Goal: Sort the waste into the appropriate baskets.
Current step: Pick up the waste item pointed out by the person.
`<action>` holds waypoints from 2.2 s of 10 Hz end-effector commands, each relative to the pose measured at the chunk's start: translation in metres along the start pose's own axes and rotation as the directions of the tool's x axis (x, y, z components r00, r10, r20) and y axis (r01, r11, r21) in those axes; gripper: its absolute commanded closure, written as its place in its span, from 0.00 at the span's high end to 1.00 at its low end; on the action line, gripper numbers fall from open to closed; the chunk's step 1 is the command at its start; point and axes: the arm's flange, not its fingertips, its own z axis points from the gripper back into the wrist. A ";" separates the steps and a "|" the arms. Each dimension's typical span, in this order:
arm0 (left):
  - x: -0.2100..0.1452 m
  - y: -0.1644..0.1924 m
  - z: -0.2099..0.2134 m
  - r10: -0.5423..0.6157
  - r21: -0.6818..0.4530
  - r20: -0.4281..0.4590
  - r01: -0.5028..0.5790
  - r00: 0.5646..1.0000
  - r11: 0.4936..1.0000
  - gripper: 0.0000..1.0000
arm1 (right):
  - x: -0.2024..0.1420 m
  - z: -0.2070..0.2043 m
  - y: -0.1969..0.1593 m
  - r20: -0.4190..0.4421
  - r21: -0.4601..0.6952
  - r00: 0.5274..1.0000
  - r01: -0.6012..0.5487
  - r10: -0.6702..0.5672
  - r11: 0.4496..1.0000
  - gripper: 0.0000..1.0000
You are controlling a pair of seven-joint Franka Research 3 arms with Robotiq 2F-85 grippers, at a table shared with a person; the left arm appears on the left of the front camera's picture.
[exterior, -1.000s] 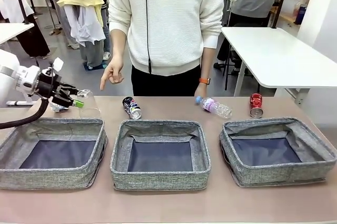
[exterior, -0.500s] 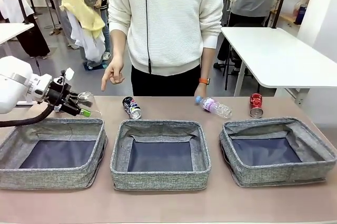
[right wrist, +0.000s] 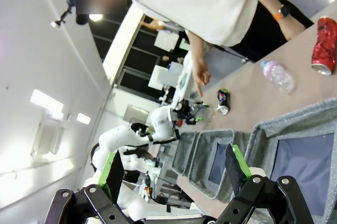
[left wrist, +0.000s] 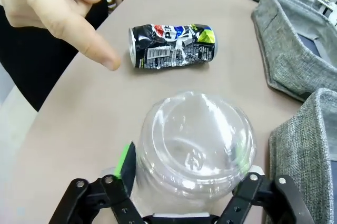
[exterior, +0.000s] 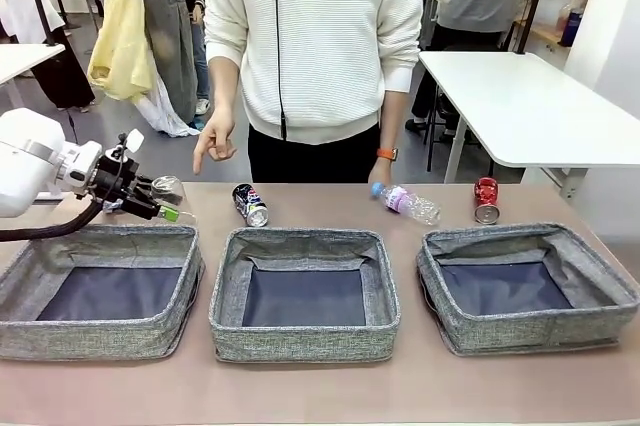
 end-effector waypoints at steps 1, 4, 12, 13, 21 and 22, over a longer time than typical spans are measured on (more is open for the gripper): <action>0.000 0.003 -0.002 -0.008 0.009 0.063 0.008 0.998 1.000 0.60 | 0.002 -0.002 0.001 0.014 0.017 1.000 -0.027 0.027 0.999 1.00; -0.003 0.004 0.001 -0.008 0.021 0.062 0.007 0.998 1.000 0.55 | 0.002 -0.002 0.001 0.014 0.017 1.000 -0.027 0.027 0.999 1.00; 0.038 -0.012 0.086 0.091 0.103 0.134 -0.105 0.987 0.989 0.62 | 0.002 -0.002 0.001 0.014 0.017 1.000 -0.027 0.027 0.999 1.00; 0.064 -0.031 0.111 0.189 0.071 0.116 -0.198 0.975 0.978 0.62 | 0.002 -0.002 0.001 0.014 0.017 1.000 -0.027 0.027 0.999 1.00; 0.109 -0.137 0.111 0.599 -0.054 0.045 -0.597 0.799 0.800 0.62 | 0.002 -0.002 0.001 0.014 0.017 1.000 -0.027 0.027 0.999 1.00; 0.109 -0.137 0.111 0.599 -0.054 0.045 -0.597 0.799 0.800 0.62 | 0.002 -0.002 0.001 0.014 0.017 1.000 -0.027 0.027 0.999 1.00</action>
